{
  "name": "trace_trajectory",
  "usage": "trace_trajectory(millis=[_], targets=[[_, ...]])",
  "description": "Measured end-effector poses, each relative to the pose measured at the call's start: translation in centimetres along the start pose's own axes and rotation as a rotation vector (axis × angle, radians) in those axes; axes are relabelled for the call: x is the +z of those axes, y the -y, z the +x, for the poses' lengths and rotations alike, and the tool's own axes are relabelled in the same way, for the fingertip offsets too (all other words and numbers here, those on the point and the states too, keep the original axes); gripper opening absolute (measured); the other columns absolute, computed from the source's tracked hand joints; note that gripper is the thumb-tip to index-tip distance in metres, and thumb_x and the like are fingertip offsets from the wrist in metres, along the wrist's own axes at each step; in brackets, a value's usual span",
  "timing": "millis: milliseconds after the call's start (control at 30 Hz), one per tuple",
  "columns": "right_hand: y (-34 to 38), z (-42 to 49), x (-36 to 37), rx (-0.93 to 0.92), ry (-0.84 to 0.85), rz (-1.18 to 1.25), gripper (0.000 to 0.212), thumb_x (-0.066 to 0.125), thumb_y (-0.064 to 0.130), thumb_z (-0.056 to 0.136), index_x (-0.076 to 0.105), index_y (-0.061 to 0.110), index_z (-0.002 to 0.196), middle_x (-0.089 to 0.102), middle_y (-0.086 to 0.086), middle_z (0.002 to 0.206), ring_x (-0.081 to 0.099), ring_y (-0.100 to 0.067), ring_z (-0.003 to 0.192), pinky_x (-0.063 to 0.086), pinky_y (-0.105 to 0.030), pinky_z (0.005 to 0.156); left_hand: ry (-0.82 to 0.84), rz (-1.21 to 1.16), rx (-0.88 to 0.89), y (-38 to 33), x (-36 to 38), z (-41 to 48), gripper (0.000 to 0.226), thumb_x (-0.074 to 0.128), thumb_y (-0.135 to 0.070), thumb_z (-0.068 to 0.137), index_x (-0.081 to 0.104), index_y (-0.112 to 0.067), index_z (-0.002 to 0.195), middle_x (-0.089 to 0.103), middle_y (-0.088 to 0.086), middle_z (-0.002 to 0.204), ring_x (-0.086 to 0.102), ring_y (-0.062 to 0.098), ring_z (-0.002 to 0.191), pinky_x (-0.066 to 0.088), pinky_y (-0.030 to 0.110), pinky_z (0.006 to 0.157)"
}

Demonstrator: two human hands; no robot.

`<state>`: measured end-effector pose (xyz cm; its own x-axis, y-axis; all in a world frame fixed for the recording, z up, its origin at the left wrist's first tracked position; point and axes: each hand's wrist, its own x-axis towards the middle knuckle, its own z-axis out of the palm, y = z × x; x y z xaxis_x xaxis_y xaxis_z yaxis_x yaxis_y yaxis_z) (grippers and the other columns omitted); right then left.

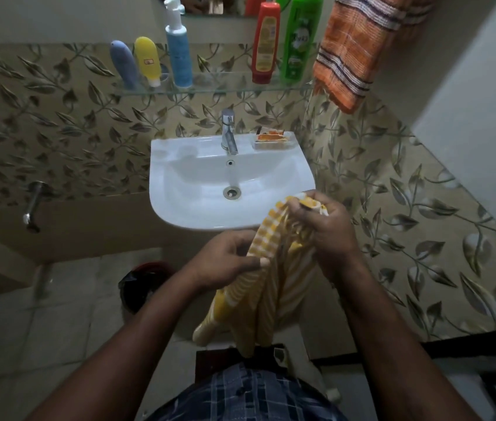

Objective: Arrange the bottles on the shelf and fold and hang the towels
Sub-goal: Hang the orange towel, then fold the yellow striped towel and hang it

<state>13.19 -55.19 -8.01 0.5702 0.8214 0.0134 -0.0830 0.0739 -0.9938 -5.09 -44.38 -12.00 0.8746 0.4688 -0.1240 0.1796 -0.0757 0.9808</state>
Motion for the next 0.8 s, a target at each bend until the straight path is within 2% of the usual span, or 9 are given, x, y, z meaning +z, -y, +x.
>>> trace_trajectory(millis=[67, 167, 300, 367, 433, 533, 600, 700, 800], targets=[[-0.2, 0.3, -0.2, -0.013, -0.082, 0.011, 0.035, 0.08, 0.029, 0.082, 0.069, -0.001, 0.094, 0.066, -0.014, 0.085, 0.06, -0.027, 0.08, 0.048, -0.044, 0.078, -0.104, 0.004, 0.01, 0.6, 0.3, 0.0, 0.021, 0.075, -0.026, 0.084, 0.079, -0.015, 0.102, 0.08, 0.005, 0.104, 0.075, 0.028, 0.101, 0.059, 0.045, 0.095], [-0.4, 0.3, -1.0, -0.034, -0.102, -0.27, 0.041, 0.084, 0.046, 0.076, 0.074, 0.014, 0.099, 0.075, 0.003, 0.09, 0.067, -0.016, 0.081, 0.054, -0.037, 0.077, -0.286, -0.159, 0.023, 0.6, -0.9, 0.4, 0.008, 0.069, -0.022, 0.084, 0.073, -0.016, 0.087, 0.073, -0.005, 0.078, 0.067, 0.011, 0.074, 0.053, 0.032, 0.074], [-0.4, -0.3, -0.6, 0.01, 0.179, -0.598, 0.051, 0.084, 0.065, 0.064, 0.078, 0.037, 0.106, 0.077, 0.016, 0.101, 0.071, -0.007, 0.094, 0.059, -0.037, 0.086, -0.329, 0.099, 0.157, -0.4, -2.2, 1.1, 0.003, 0.074, -0.03, 0.086, 0.076, -0.028, 0.087, 0.075, -0.003, 0.084, 0.069, 0.023, 0.078, 0.054, 0.039, 0.074], [-0.9, -0.4, 0.8, -0.01, 0.269, -0.682, 0.04, 0.085, 0.062, 0.066, 0.077, 0.031, 0.09, 0.074, 0.009, 0.08, 0.067, -0.006, 0.075, 0.058, -0.044, 0.072, -0.34, 0.158, 0.211, -1.1, -1.6, 1.4, 0.004, 0.076, -0.031, 0.086, 0.075, -0.029, 0.089, 0.074, -0.003, 0.083, 0.068, 0.022, 0.077, 0.054, 0.041, 0.073], [-1.4, -0.3, 1.6, -0.085, 0.2, -0.637, 0.032, 0.084, 0.054, 0.07, 0.073, 0.025, 0.08, 0.069, 0.003, 0.072, 0.061, -0.01, 0.067, 0.054, -0.045, 0.065, -0.335, 0.066, 0.203, -1.6, -1.0, 1.7, 0.009, 0.076, -0.035, 0.088, 0.071, -0.028, 0.091, 0.07, -0.005, 0.079, 0.064, 0.016, 0.073, 0.053, 0.041, 0.07], [-1.1, 0.3, 1.0, -0.061, 0.018, -0.341, 0.029, 0.089, 0.034, 0.073, 0.076, 0.012, 0.087, 0.076, -0.007, 0.088, 0.068, -0.018, 0.08, 0.057, -0.045, 0.077, -0.237, -0.057, 0.042, -1.1, -1.7, 1.6, 0.026, 0.076, -0.048, 0.087, 0.069, -0.025, 0.096, 0.056, -0.005, 0.067, 0.051, 0.014, 0.064, 0.042, 0.035, 0.064], [-0.6, 0.8, -0.3, -0.032, -0.064, -0.177, 0.028, 0.086, 0.025, 0.077, 0.072, 0.003, 0.087, 0.075, -0.016, 0.089, 0.066, -0.026, 0.079, 0.056, -0.049, 0.077, -0.098, -0.002, -0.03, -0.3, -2.2, 1.1, 0.034, 0.078, -0.046, 0.085, 0.068, -0.015, 0.092, 0.06, 0.003, 0.071, 0.056, 0.018, 0.068, 0.043, 0.035, 0.068], [0.0, 1.1, -1.6, -0.076, -0.167, -0.118, 0.022, 0.083, 0.015, 0.085, 0.066, 0.001, 0.087, 0.064, -0.009, 0.078, 0.058, -0.023, 0.073, 0.049, -0.038, 0.07, -0.149, -0.013, -0.035, 0.3, -2.2, 0.9, 0.026, 0.076, -0.029, 0.093, 0.069, -0.005, 0.088, 0.069, 0.013, 0.075, 0.066, 0.019, 0.07, 0.051, 0.031, 0.07], [0.5, 0.8, -2.0, -0.032, -0.125, -0.242, 0.022, 0.084, 0.011, 0.085, 0.068, 0.009, 0.098, 0.066, -0.001, 0.083, 0.061, -0.011, 0.07, 0.052, -0.025, 0.064, -0.318, -0.305, -0.045, 0.1, -2.8, 1.0, 0.009, 0.066, -0.001, 0.097, 0.065, -0.006, 0.091, 0.072, -0.001, 0.072, 0.069, 0.013, 0.063, 0.058, 0.024, 0.062]])
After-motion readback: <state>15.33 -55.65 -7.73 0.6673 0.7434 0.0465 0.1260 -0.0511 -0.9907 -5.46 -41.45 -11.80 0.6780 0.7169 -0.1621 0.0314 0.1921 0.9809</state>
